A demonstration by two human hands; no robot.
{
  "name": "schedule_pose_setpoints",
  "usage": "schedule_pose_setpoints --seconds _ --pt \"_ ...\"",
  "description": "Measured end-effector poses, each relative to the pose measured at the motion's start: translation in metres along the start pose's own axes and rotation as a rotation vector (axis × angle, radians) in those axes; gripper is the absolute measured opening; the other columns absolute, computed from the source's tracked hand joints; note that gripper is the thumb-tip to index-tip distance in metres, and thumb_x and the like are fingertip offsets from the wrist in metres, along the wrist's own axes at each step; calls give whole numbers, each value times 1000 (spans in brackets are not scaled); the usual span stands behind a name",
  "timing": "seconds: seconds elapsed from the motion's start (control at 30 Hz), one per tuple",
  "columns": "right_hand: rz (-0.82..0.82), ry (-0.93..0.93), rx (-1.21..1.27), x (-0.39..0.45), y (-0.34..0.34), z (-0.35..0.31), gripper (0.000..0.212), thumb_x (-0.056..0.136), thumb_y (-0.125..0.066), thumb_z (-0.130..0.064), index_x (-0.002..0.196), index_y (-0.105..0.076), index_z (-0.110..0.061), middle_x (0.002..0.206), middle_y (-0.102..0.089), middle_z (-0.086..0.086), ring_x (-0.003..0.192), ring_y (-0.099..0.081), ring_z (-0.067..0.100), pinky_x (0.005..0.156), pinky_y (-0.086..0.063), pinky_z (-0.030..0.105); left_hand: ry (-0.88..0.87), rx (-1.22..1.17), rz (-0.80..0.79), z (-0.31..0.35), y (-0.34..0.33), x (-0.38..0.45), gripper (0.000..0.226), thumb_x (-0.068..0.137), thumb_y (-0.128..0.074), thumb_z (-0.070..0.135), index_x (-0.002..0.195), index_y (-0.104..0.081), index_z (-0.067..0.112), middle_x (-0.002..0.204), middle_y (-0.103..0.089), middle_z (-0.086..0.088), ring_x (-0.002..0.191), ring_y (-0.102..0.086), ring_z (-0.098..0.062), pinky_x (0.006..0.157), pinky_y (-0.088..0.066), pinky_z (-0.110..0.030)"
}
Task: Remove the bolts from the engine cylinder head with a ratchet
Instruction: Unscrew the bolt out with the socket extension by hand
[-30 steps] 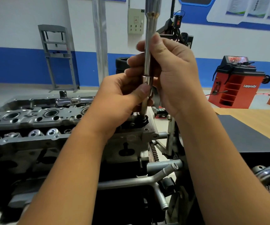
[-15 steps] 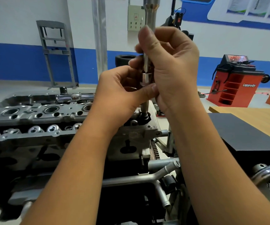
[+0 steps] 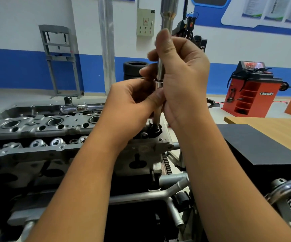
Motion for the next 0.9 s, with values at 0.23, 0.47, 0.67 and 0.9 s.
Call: schedule_pose_setpoints --seconds 0.23,0.47,0.67,0.9 --pt "-84 -88 17 3 -8 4 27 107 -58 -26 95 -64 -2 73 -67 10 54 -62 24 55 -56 35 15 -7 0 -1 -1 0 29 98 -67 12 127 -68 15 106 -80 3 100 -77 -17 87 -65 -40" --pt "-9 -4 -10 2 -3 2 23 99 -69 -18 89 -57 -2 74 -67 14 51 -59 24 54 -56 37 20 -75 -21 -4 -2 -1 36 91 -64 28 126 -68 18 106 -80 4 101 -77 -16 81 -62 -27" --pt "-11 54 -48 3 -2 -3 24 91 -80 -15 94 -61 -1 82 -70 25 54 -63 26 56 -59 39 41 -23 -38 -6 0 -1 35 110 -47 13 143 -57 12 113 -79 2 107 -76 -20 94 -62 -47" --pt "3 52 -89 5 -2 2 17 98 -72 -15 101 -61 -3 76 -71 13 53 -62 21 57 -57 34 50 -14 -33 -5 -2 -1 33 108 -49 9 139 -61 14 113 -79 6 104 -76 -15 83 -63 -29"
Point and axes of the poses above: each hand's wrist, its own x-axis towards the middle knuckle, its own y-axis out of the back of the hand, z = x × y, the point moved 10 cm from there along x, towards the middle knuckle
